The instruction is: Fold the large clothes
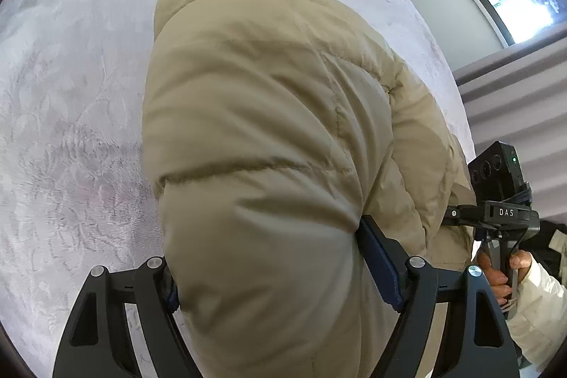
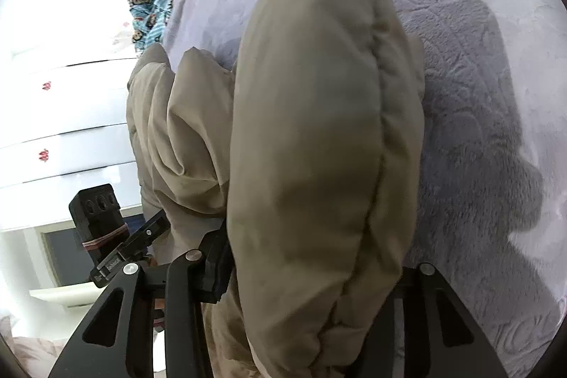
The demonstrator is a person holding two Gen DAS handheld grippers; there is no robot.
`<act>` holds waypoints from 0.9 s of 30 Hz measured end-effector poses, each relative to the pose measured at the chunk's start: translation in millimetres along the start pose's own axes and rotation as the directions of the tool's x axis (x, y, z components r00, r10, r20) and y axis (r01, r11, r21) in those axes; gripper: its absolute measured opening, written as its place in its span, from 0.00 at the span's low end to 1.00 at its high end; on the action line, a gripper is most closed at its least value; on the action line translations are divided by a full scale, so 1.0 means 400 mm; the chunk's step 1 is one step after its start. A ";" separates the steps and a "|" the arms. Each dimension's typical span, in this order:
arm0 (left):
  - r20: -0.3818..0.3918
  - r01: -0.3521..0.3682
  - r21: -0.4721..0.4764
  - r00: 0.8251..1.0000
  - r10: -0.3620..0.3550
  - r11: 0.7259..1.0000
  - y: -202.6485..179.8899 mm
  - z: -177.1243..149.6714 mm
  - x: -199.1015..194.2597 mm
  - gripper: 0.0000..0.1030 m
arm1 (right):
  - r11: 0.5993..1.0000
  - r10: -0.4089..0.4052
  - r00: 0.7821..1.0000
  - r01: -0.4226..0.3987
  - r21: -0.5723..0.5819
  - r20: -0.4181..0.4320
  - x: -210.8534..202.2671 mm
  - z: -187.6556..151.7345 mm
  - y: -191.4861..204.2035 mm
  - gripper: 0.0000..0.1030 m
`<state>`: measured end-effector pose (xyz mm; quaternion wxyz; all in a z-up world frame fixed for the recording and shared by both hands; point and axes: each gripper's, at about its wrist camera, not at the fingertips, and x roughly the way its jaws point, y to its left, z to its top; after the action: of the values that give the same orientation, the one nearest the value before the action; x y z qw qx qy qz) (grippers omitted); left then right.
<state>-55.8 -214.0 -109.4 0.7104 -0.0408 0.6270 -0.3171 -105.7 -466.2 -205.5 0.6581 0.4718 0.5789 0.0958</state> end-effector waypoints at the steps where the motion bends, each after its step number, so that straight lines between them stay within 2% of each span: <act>1: 0.009 -0.004 0.003 1.000 0.004 1.000 0.003 -0.008 -0.008 0.79 | 1.000 0.007 1.000 -0.007 -0.002 -0.001 -0.002 -0.001 0.003 0.45; 8: 0.076 -0.008 -0.022 0.997 0.010 1.000 0.024 -0.015 -0.083 0.79 | 0.998 0.054 0.998 -0.055 -0.042 -0.008 -0.012 -0.002 0.056 0.45; 14: 0.126 0.014 -0.039 0.992 -0.009 0.999 0.081 -0.016 -0.155 0.79 | 0.996 0.053 0.999 -0.054 -0.077 -0.007 0.022 0.008 0.137 0.46; 19: 0.159 0.029 -0.023 0.987 -0.025 0.999 0.207 0.007 -0.255 0.79 | 0.992 0.061 0.998 -0.059 -0.109 0.020 0.107 0.001 0.247 0.46; 23: 0.177 0.023 -0.025 0.984 -0.018 0.999 0.373 0.043 -0.352 0.79 | 0.990 0.070 0.997 -0.064 -0.124 0.042 0.227 -0.001 0.356 0.46; 27: 0.200 -0.012 -0.047 0.980 0.022 0.999 0.548 0.076 -0.439 0.79 | 0.985 0.092 0.995 -0.086 -0.147 0.033 0.387 0.030 0.471 0.46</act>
<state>57.5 38.3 -51.2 0.7716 -0.0833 0.5595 -0.2910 32.0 -267.3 -173.0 0.6969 0.4500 0.5357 0.1577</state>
